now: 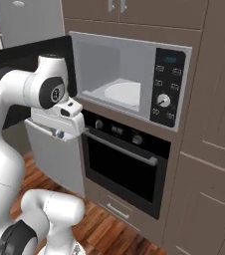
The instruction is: Pick the mug from the counter and place it inside the microwave. Then close the microwave.
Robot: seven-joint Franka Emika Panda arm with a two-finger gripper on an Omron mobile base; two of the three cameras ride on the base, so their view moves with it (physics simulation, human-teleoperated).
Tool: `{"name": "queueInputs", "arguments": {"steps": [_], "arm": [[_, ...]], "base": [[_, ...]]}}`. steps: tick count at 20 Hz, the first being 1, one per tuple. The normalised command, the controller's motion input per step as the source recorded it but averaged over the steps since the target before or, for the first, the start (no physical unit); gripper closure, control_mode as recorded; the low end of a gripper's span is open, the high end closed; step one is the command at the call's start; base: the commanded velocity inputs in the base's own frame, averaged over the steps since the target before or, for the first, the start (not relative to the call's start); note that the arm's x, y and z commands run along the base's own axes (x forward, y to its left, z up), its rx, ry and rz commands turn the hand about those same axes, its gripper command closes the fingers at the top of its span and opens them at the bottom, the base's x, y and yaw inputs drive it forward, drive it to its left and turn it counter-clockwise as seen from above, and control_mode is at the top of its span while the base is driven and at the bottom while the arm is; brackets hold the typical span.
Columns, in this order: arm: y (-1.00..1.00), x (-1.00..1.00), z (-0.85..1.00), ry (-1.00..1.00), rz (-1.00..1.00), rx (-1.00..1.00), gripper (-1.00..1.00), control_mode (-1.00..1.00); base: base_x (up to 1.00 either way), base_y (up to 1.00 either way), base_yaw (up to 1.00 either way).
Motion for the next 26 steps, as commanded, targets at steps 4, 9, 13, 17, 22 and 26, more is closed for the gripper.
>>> {"name": "queueInputs", "arguments": {"steps": [4, 9, 13, 17, 22, 26], "arm": [[0.0, 0.0, 0.0, 0.0, 0.0, 0.0, 1.0, 1.0], [0.0, 0.0, 0.0, 0.0, 0.0, 0.0, 1.0, 1.0], [0.0, 0.0, 0.0, 0.0, 0.0, 0.0, 1.0, 1.0], [0.0, 0.0, 0.0, 0.0, 0.0, 0.0, 1.0, 1.0], [0.0, 0.0, 0.0, 0.0, 0.0, 0.0, 1.0, 1.0], [0.0, 0.0, 0.0, 0.0, 0.0, 0.0, 1.0, 1.0]], "base": [[0.43, 0.57, -0.21], [0.63, 0.38, -0.17], [0.59, -0.06, -0.23], [0.54, -0.01, -0.35], [0.46, 0.03, -0.32], [0.06, 0.19, -0.17]]}}
